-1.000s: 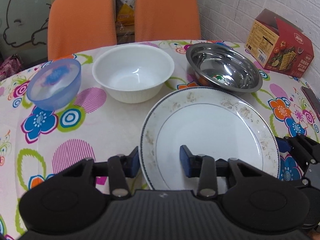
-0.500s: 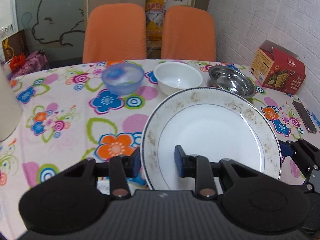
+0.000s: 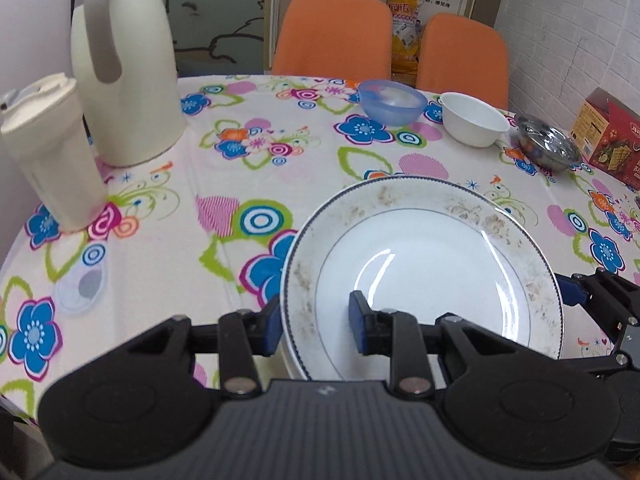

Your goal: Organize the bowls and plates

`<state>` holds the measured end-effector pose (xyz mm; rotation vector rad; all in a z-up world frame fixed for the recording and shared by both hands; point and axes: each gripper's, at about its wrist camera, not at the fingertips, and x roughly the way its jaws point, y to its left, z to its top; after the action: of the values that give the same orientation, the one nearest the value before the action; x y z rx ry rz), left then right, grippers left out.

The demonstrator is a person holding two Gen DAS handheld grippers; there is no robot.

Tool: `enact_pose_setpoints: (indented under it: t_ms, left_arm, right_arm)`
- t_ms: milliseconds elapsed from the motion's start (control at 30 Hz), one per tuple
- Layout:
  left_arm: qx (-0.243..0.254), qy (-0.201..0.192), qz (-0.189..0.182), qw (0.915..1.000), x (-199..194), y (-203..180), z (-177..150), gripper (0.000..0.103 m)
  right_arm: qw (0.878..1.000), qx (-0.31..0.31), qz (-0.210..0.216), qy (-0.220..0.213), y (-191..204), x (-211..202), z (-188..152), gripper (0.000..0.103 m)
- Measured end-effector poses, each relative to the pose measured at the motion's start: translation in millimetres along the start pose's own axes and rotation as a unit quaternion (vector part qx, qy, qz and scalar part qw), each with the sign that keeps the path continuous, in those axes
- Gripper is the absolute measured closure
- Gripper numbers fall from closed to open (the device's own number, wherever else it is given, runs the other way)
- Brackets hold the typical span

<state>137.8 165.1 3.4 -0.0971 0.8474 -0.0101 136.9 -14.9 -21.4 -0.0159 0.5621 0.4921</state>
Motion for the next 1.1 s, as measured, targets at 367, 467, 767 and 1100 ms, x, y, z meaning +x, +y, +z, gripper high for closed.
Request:
enact_pose_setpoints:
  t_ms: [367, 467, 767, 1100]
  left_arm:
    - [0.01, -0.02, 0.016, 0.9996, 8.7, 1.4, -15.2, 0.076]
    - [0.013, -0.033, 0.014, 0.9993, 5.2, -1.7, -16.1, 0.075]
    - [0.022, -0.097, 0.035, 0.9944, -23.4, -11.6, 2.0, 0.052]
    - [0.046, -0.08, -0.01, 0.9957, -17.8, -46.8, 14.7, 0.043]
  right_arm:
    - [1.0, -0.003, 0.001, 0.012, 15.3, 1.3, -21.2, 0.032]
    - [1.0, -0.007, -0.002, 0.009, 17.1, 1.1, -22.5, 0.033]
    - [1.0, 0.019, -0.021, -0.009, 5.2, -7.2, -18.0, 0.032]
    - [0.997, 0.038, -0.028, -0.061, -32.3, -36.8, -10.2, 0.032]
